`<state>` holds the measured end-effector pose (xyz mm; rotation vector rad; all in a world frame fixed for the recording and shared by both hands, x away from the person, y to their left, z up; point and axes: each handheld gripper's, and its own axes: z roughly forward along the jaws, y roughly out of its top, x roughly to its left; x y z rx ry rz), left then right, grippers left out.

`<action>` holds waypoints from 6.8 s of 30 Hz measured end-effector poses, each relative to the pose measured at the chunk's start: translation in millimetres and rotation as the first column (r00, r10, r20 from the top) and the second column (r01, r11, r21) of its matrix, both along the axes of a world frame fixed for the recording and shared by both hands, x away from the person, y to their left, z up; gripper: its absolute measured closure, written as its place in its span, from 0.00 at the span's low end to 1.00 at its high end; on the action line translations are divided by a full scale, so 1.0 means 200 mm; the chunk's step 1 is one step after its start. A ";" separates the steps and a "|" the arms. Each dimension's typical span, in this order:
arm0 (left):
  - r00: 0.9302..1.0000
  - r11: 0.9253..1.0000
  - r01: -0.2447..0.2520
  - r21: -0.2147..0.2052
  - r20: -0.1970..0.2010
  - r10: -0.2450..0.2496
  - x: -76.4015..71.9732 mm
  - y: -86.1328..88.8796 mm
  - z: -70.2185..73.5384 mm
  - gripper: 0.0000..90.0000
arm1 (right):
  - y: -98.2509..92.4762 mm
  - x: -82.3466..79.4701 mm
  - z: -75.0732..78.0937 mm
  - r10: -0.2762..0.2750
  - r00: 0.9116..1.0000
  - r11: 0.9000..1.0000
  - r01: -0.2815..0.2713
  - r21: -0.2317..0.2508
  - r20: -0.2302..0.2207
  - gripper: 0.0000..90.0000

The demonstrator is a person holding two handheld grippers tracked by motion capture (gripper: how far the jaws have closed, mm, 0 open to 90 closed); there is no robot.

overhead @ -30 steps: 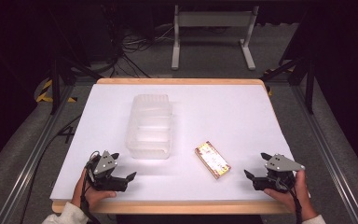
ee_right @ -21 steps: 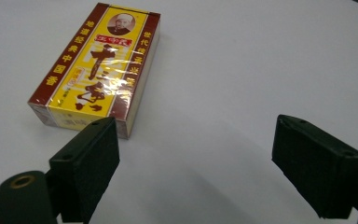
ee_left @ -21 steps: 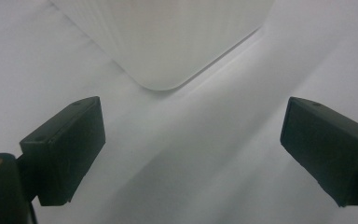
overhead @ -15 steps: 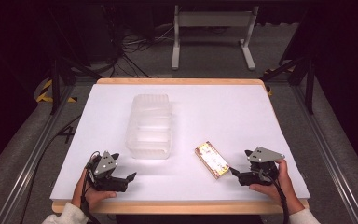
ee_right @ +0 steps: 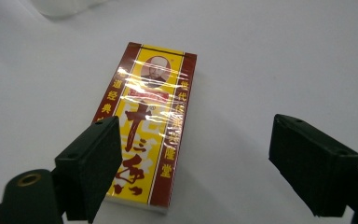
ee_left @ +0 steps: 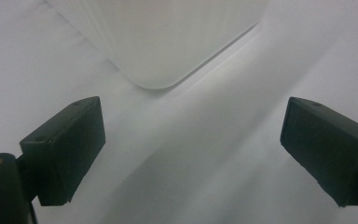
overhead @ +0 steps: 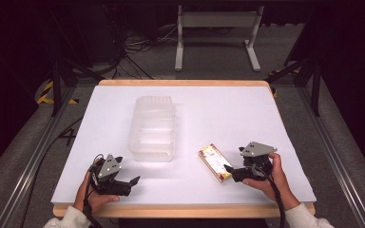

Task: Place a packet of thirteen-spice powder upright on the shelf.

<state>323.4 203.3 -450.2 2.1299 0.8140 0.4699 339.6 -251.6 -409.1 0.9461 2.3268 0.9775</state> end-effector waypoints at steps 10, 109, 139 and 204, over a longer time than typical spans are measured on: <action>1.000 1.000 0.001 -0.001 0.000 -0.001 0.00 0.00 0.00 0.08 | 0.09 0.08 0.01 0.015 0.999 1.000 -0.016 -0.018 -0.039 0.19; 1.000 1.000 0.017 0.002 -0.018 -0.017 0.00 0.00 -0.01 0.08 | 0.72 0.33 0.41 -0.089 0.985 0.960 0.046 0.278 0.145 0.36; 0.999 0.999 0.029 -0.022 -0.023 -0.030 0.00 0.02 -0.02 0.08 | 1.18 0.66 0.37 -0.132 0.982 0.943 0.083 0.323 0.134 0.36; 1.000 1.000 0.013 0.004 -0.027 -0.012 0.00 0.02 -0.02 0.08 | 1.05 0.51 0.12 0.006 0.986 0.984 -0.035 0.176 0.164 0.34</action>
